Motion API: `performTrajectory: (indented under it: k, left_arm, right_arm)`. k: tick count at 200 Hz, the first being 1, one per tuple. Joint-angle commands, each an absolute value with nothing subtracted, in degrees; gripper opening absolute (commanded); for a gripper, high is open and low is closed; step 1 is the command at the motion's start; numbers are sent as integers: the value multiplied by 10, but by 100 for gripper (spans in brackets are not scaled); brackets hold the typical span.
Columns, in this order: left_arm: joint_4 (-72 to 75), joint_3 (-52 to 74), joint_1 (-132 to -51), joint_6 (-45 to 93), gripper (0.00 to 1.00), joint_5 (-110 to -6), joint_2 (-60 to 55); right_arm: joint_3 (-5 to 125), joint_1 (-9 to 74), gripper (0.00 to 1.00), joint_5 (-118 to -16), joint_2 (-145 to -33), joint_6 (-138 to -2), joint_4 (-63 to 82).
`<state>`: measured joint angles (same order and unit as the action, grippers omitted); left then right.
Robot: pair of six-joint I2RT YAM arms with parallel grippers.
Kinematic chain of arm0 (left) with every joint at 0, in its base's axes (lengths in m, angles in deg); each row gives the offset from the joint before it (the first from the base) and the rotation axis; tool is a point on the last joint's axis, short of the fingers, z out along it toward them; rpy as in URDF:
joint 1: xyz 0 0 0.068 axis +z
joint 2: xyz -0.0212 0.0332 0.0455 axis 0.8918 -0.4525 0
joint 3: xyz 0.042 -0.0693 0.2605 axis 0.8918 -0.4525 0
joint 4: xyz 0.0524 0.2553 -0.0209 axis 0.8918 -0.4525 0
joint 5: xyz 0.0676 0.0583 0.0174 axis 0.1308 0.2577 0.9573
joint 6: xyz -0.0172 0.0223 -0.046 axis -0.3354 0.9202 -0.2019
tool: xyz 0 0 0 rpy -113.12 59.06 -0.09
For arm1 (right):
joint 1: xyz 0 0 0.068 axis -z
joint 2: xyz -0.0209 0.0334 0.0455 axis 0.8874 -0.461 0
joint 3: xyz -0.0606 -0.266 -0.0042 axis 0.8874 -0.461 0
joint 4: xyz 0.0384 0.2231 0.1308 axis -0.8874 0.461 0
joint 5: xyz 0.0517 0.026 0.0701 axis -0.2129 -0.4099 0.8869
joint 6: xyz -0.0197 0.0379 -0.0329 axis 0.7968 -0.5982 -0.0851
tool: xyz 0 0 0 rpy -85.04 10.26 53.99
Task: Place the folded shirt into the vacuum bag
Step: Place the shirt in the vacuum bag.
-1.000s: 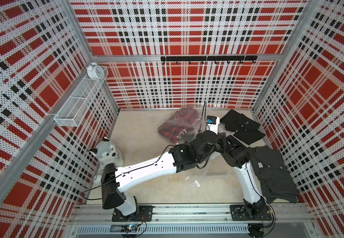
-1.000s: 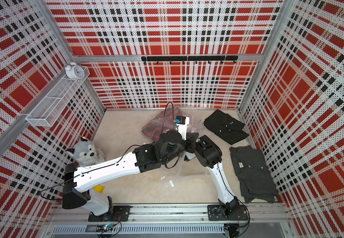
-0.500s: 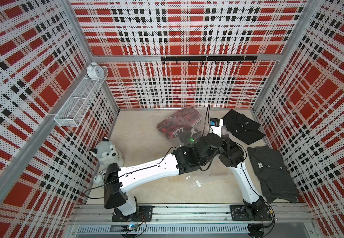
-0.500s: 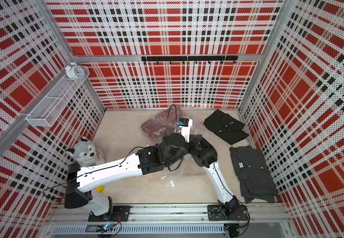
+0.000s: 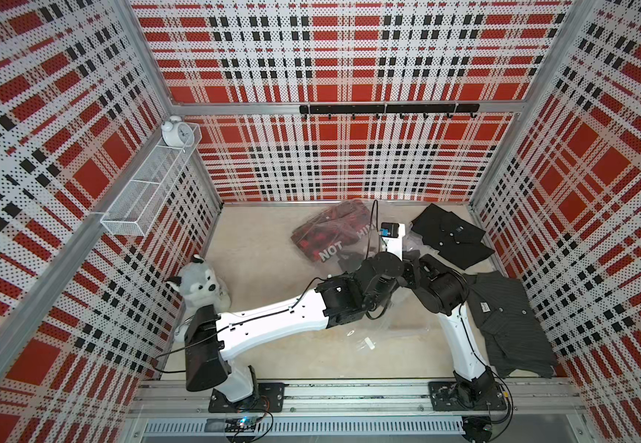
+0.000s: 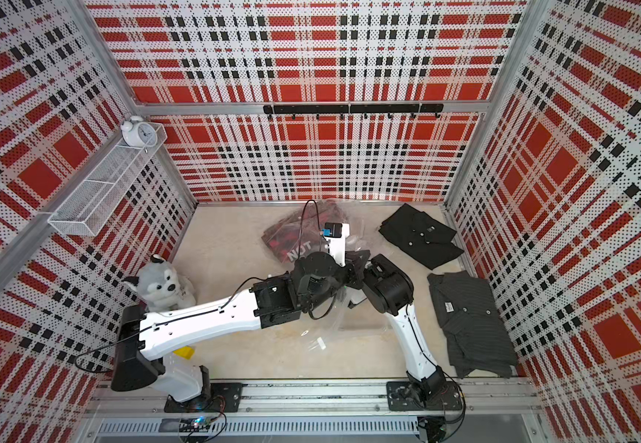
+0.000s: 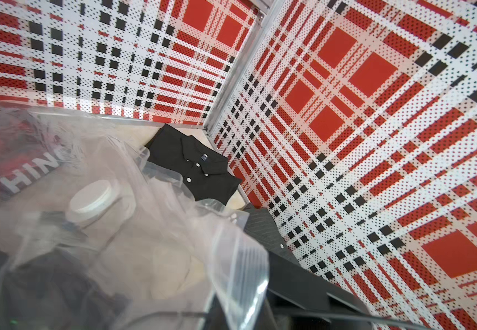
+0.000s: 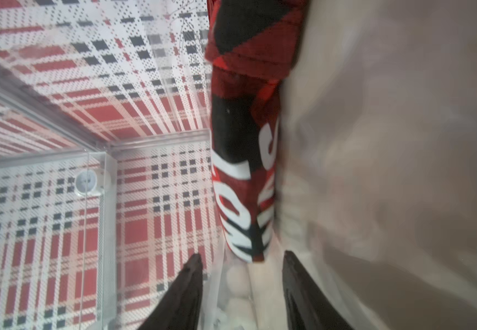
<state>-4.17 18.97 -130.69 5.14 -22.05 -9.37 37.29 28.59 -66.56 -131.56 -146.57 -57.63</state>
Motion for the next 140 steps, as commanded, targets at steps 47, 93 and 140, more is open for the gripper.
performTrajectory:
  k: [47, 93, 140]
  left_arm:
    - [-66, 183, -1257, 66, 0, -160, -133]
    - [-70, 220, -1251, 80, 0, -218, -172]
    - [-113, 256, -1259, 92, 0, -210, -181]
  right_arm:
    - [172, 313, 62, -626, -1199, -1389, -648]
    - [127, 319, 67, -630, -1093, -1309, -474]
    - [51, 344, 80, -675, -923, -1206, -329]
